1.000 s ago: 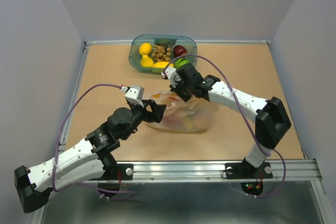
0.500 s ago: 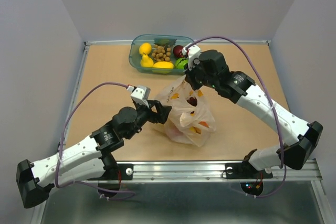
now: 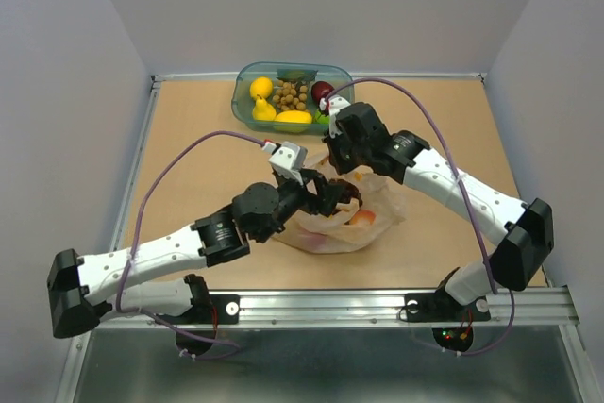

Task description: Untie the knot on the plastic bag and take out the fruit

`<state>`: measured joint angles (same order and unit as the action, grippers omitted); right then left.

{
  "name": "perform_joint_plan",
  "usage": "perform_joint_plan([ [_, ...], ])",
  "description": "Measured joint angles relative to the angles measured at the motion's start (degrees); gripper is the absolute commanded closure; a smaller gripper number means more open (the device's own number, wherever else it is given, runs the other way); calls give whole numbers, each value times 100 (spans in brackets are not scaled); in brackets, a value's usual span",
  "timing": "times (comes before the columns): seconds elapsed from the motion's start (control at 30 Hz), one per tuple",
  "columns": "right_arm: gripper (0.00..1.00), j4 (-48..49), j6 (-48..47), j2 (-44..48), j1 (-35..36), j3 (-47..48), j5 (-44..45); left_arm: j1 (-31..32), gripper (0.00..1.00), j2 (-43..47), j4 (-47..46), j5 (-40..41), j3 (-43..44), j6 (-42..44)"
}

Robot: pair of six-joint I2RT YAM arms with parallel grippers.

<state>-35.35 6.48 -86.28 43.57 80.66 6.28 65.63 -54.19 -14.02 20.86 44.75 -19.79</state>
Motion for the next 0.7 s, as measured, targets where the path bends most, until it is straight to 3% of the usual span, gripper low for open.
perform_joint_plan([
  [0.23, 99, 186, 153, 2, 0, -216, 90, 114, 34, -1276, -365, 793, 140, -256],
  [0.47, 99, 304, 245, 37, 0, -476, 564, 118, 42, -1517, -302, 1174, -186, -1198],
  [0.7, 96, 503, 321, 81, -17, -479, 1272, 101, 51, -1987, 1690, 1971, -656, -3318],
])
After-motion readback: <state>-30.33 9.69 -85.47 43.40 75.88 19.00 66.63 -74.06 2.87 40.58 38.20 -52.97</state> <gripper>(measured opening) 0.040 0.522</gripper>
